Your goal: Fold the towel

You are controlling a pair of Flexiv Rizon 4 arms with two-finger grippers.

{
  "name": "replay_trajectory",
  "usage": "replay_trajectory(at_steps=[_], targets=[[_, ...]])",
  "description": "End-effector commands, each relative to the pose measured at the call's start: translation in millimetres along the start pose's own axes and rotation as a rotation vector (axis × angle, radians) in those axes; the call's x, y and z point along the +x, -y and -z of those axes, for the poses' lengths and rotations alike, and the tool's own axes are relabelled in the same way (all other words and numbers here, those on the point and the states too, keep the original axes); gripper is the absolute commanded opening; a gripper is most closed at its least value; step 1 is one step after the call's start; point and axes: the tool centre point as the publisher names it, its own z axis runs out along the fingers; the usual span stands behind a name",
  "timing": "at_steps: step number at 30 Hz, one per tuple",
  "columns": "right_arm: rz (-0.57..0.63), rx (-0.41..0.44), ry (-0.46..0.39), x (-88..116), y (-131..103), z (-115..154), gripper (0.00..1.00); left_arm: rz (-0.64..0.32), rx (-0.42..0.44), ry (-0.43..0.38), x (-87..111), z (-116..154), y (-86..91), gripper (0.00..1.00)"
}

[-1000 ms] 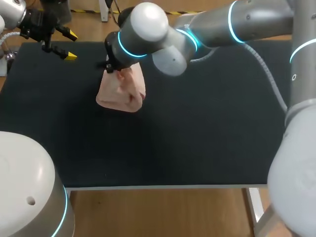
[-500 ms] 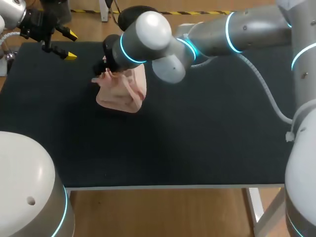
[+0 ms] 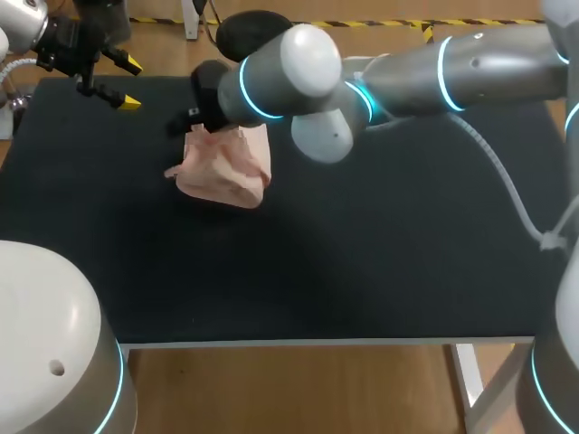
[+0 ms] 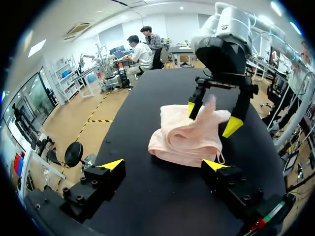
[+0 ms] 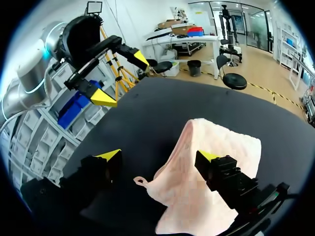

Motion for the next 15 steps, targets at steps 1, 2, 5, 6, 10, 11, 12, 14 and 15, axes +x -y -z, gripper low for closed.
replay_trajectory(at_steps=[1, 2, 5, 6, 10, 11, 12, 14, 15], targets=[[-0.001, -0.029, -0.017, -7, -1, 17, 1.00, -0.002, 0.001, 0.003, 0.9, 0, -0.5, 1.00], [-0.005, -0.049, -0.020, -9, -3, 21, 1.00, -0.002, 0.001, 0.003, 0.9, 0, -0.5, 1.00], [-0.011, -0.066, -0.010, -14, -7, 29, 1.00, -0.002, 0.001, 0.003, 0.9, 0, -0.5, 1.00], [-0.010, -0.071, -0.002, -17, -7, 31, 1.00, -0.002, 0.001, 0.003, 0.9, 0, -0.5, 1.00], [-0.026, -0.081, 0.036, -31, -4, 39, 1.00, -0.002, 0.001, 0.003, 0.9, 0, -0.5, 1.00], [-0.034, -0.081, 0.041, -35, -2, 41, 1.00, -0.002, 0.001, 0.003, 0.9, 0, -0.5, 1.00], [-0.038, -0.082, 0.041, -39, 0, 43, 1.00, -0.002, 0.001, 0.003, 0.9, 0, -0.5, 1.00], [-0.058, -0.085, 0.047, -45, 3, 45, 1.00, -0.002, 0.001, 0.003, 0.9, 0, -0.5, 1.00], [-0.068, -0.087, 0.050, -48, 4, 46, 1.00, -0.002, 0.001, 0.003, 0.9, 0, -0.5, 1.00]])
